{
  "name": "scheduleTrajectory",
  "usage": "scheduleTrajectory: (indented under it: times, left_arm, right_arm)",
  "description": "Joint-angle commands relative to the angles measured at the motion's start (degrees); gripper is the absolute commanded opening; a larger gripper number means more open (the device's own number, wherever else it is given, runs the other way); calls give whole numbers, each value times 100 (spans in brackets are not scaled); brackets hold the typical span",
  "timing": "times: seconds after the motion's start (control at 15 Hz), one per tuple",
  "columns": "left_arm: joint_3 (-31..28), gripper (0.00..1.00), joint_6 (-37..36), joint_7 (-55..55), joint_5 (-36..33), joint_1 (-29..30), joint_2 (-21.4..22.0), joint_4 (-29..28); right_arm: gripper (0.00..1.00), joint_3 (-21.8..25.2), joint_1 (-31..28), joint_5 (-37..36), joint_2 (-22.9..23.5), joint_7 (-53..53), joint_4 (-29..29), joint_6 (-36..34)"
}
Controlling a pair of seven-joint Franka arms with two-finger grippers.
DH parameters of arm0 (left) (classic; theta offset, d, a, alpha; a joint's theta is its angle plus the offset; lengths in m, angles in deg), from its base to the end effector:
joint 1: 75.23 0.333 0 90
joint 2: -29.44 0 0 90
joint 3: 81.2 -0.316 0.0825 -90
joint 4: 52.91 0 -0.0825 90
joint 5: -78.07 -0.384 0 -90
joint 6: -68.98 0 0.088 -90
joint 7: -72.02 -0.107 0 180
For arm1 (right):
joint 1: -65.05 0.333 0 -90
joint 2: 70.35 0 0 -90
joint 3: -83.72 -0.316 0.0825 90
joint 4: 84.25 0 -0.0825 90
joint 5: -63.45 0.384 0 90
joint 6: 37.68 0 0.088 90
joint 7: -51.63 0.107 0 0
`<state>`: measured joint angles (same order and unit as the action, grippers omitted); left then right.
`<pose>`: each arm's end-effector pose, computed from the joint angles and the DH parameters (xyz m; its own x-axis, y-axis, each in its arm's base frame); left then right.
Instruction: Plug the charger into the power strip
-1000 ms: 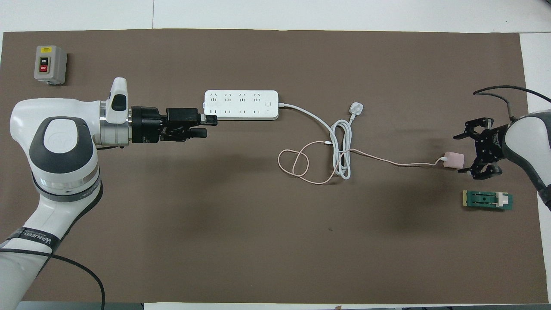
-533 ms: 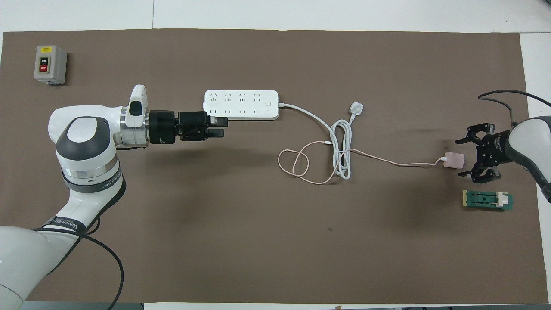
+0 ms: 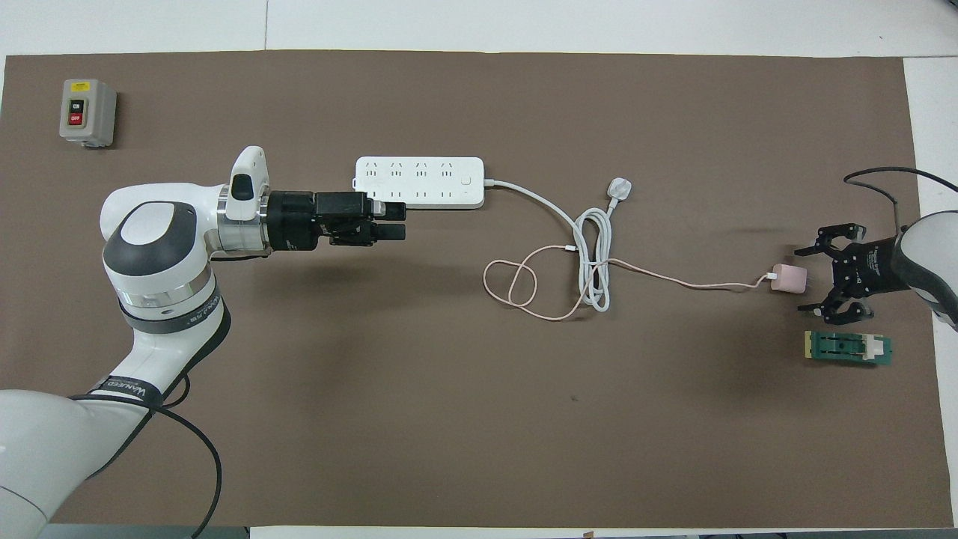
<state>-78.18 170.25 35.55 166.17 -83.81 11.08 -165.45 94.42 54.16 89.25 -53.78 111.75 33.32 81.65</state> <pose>0.5719 -0.2050 0.3472 0.9959 -0.0626 -0.0653 0.0560 -0.1403 0.9885 0.5326 -0.1855 0.2834 -0.1374 -0.9200 -0.3671 -0.9888 0.1055 0.1057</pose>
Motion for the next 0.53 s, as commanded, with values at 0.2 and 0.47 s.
scheduleTrajectory:
  times: [0.2, 0.47]
  left_arm:
    - [-47, 100, -1153, -773, 674, 234, -564, -260]
    - [-38, 100, -1144, -791, 683, 208, -564, -233]
  right_arm:
    - [100, -60, -150, 258, 31, -282, 82, 82]
    - [100, -51, -159, 504, 31, -290, 82, 64]
